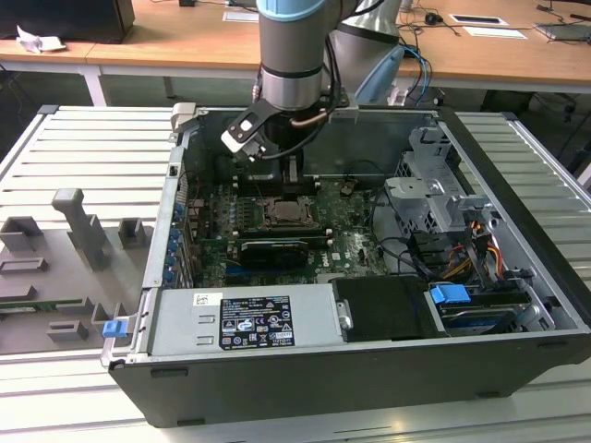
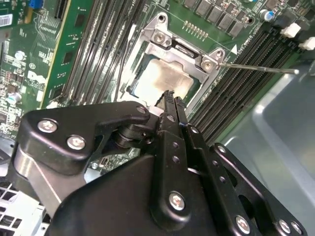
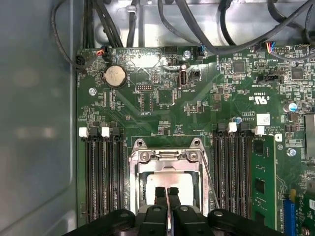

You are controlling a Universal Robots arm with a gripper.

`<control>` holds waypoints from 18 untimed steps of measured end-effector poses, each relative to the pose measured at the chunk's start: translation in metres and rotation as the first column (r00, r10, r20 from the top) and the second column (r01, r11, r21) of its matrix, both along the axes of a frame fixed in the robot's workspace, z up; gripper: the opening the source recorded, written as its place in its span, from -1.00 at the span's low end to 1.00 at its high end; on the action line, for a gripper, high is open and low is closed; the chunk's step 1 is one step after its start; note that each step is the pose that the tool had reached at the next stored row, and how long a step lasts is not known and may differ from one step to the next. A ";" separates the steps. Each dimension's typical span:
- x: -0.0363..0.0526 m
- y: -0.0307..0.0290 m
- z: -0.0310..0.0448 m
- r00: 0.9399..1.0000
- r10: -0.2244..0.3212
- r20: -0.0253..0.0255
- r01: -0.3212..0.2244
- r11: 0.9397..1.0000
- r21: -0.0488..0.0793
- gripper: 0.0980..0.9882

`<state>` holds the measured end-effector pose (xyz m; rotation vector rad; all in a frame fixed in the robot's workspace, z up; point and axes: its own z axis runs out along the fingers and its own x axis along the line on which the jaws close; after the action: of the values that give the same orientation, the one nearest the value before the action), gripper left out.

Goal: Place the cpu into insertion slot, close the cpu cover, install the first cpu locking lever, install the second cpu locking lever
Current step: 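Install the first cpu locking lever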

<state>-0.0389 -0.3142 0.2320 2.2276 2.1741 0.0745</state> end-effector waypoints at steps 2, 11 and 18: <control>0.0000 0.0000 0.0059 1.000 0.000 0.000 0.000 1.000 0.000 -0.89; 0.0000 0.0002 0.0408 0.999 0.046 0.000 -0.046 0.999 0.000 -0.89; 0.0000 0.0002 0.0407 0.993 0.118 0.000 -0.118 0.993 0.000 -0.89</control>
<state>-0.0390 -0.3140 0.2728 2.0974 2.3041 0.0771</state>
